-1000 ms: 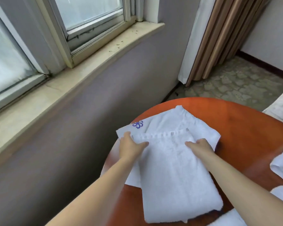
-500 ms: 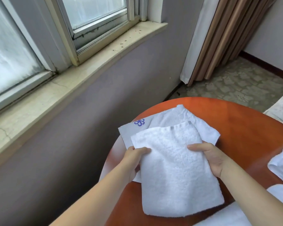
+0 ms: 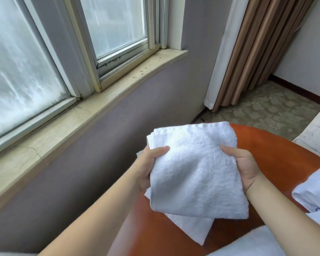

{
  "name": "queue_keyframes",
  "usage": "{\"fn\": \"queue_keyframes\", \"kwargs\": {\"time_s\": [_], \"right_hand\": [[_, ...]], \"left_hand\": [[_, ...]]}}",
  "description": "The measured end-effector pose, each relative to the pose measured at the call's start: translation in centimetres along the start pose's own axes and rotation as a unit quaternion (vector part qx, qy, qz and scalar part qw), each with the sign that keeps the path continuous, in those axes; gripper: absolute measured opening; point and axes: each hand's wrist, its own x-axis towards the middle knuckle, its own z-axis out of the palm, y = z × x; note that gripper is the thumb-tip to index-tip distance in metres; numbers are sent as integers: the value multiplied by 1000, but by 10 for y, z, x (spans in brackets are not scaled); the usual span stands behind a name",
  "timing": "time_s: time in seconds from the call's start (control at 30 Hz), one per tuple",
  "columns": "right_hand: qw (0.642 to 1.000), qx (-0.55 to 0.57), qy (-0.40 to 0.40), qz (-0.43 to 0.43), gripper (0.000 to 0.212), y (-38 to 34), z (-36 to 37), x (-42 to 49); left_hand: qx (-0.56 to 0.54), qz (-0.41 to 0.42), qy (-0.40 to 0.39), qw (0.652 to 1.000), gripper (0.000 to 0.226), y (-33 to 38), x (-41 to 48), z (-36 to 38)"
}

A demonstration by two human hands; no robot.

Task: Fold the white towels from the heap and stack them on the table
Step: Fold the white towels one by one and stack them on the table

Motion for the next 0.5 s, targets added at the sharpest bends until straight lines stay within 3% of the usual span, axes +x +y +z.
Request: {"fn": "queue_keyframes", "kwargs": {"time_s": [0.1,0.2,0.27,0.33,0.5], "right_hand": [[1000,-7,-22,9,31,-21,19,0],[992,-76,50,82,33,0,6,16],[968,-148,140,143,36,39,-20,21],[932,-219,155,242,40,83,-42,6],[865,-355,116,334,35,118,-63,-20]], "left_hand": [[-6,-8,-12,1000,45,31,-7,5],[69,-61,52,994,37,15,1,-16],[118,-118,98,981,64,-28,3,-37],[164,-191,107,962,88,-86,-3,-64],[213,-197,135,948,53,-141,-39,-76]]}}
